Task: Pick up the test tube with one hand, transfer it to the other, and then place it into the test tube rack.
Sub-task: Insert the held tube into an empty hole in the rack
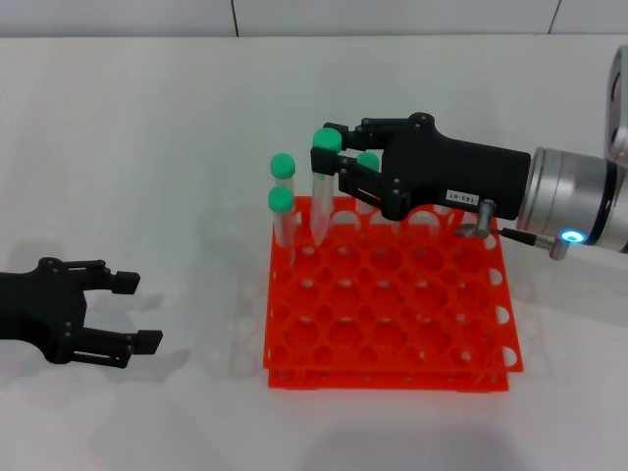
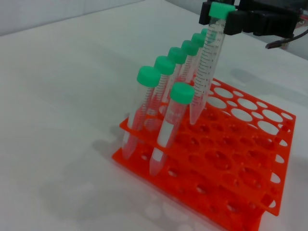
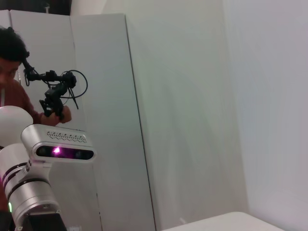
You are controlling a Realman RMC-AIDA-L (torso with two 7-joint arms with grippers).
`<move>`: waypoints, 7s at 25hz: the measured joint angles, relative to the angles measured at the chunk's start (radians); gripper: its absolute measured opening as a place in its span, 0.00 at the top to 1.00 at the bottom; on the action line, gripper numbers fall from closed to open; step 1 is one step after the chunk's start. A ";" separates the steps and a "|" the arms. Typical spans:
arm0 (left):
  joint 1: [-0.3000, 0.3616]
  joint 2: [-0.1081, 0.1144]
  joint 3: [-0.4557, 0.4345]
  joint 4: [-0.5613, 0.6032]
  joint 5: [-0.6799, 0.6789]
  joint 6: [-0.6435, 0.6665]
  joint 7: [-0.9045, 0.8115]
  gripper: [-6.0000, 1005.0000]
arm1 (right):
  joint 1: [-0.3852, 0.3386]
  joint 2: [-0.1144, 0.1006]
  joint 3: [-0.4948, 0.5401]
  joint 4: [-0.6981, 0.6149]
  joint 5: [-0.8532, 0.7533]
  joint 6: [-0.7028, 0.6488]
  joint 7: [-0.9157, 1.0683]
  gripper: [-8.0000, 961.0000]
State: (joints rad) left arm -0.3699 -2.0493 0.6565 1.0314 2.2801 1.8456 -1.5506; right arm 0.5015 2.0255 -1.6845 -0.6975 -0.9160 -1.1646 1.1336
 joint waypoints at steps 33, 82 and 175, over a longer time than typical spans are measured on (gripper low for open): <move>0.001 -0.002 -0.004 0.001 -0.001 0.014 0.010 0.12 | 0.001 0.002 -0.085 0.117 0.193 -0.044 -0.191 0.72; 0.006 -0.006 0.000 -0.001 -0.001 0.014 0.014 0.12 | 0.008 0.002 -0.155 0.142 0.271 0.012 -0.275 0.72; 0.002 -0.006 0.000 -0.010 0.002 0.008 0.024 0.12 | 0.018 0.002 -0.210 0.166 0.284 0.079 -0.282 0.66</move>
State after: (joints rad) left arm -0.3681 -2.0554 0.6565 1.0216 2.2826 1.8541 -1.5263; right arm 0.5199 2.0279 -1.8944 -0.5314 -0.6319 -1.0857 0.8514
